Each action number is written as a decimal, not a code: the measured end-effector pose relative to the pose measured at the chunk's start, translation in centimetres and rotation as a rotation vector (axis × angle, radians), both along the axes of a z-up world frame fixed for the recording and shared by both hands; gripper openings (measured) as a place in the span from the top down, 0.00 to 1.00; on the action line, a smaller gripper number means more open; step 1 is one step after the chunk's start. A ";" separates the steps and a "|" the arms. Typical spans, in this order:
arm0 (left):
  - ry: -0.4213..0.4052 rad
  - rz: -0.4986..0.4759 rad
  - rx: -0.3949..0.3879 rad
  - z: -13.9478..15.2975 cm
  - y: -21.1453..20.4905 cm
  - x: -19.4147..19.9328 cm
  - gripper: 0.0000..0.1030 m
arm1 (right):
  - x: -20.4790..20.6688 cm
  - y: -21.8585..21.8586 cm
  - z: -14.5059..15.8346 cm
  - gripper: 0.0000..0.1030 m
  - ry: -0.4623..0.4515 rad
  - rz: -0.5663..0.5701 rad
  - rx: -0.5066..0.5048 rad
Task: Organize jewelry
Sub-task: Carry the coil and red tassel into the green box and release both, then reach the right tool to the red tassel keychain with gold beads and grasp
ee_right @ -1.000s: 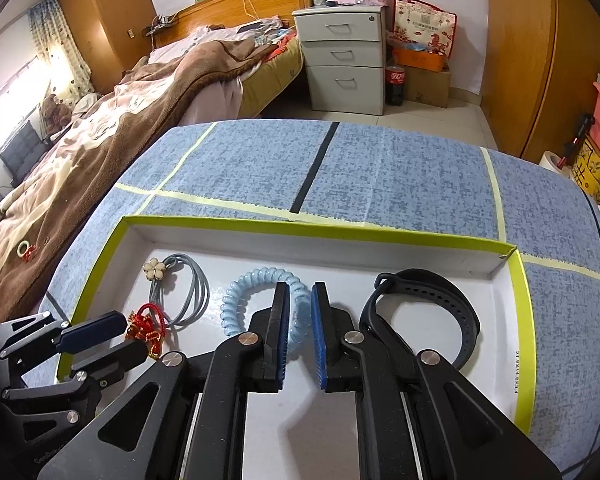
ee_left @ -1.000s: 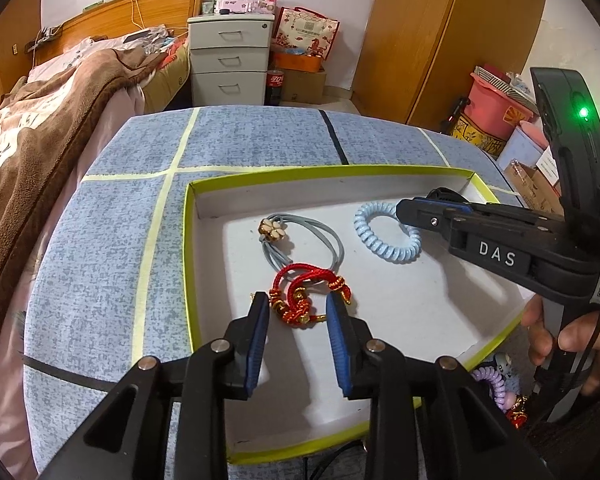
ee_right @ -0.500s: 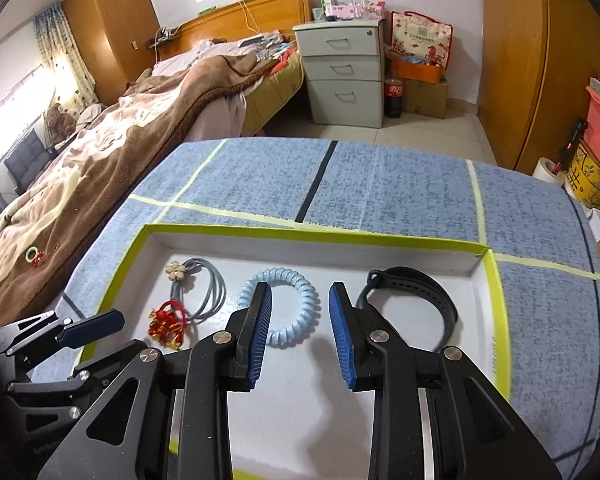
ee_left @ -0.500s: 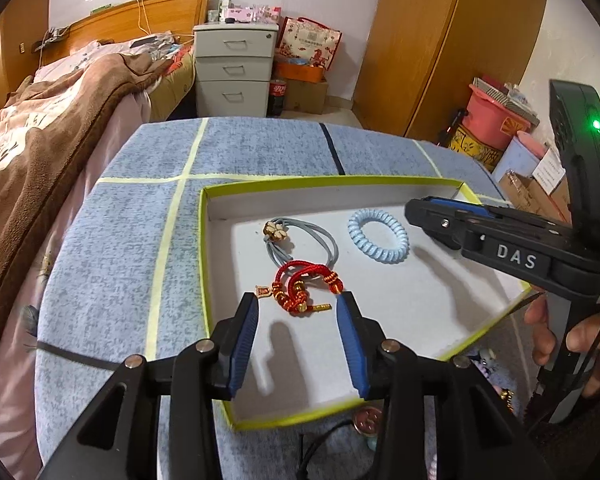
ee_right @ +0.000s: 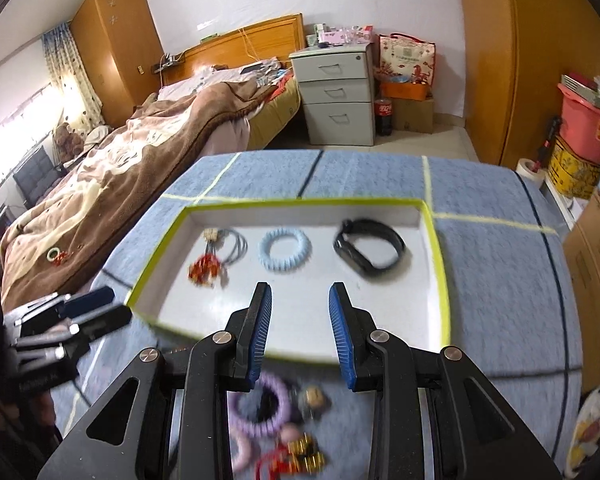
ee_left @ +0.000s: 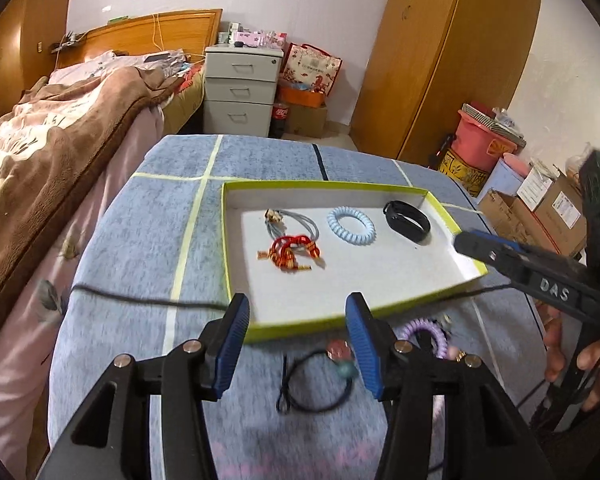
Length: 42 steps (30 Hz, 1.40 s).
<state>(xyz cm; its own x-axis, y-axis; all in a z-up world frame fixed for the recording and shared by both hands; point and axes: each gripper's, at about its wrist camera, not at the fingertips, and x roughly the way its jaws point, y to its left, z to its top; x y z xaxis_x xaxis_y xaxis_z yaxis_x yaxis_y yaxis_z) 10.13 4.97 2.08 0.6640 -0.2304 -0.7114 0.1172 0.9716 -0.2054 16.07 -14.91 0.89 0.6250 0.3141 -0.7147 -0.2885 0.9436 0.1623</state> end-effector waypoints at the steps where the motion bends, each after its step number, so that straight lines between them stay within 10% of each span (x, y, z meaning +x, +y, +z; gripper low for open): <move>1: -0.005 0.001 0.001 0.1 0.0 -0.5 0.49 | -0.8 -0.3 0.0 0.70 -0.003 -0.004 -0.004; 6: -0.022 0.017 -0.023 0.4 0.3 -2.8 0.49 | -4.4 -1.4 -0.6 0.52 0.006 -0.013 0.006; 34: 0.004 0.052 -0.050 -2.0 2.2 -8.2 0.48 | -8.0 0.6 -6.7 0.51 0.095 -0.012 -0.023; 42: 0.008 0.034 -0.066 -2.3 2.3 -8.2 0.48 | -8.2 0.8 -6.8 0.74 0.085 -0.041 -0.063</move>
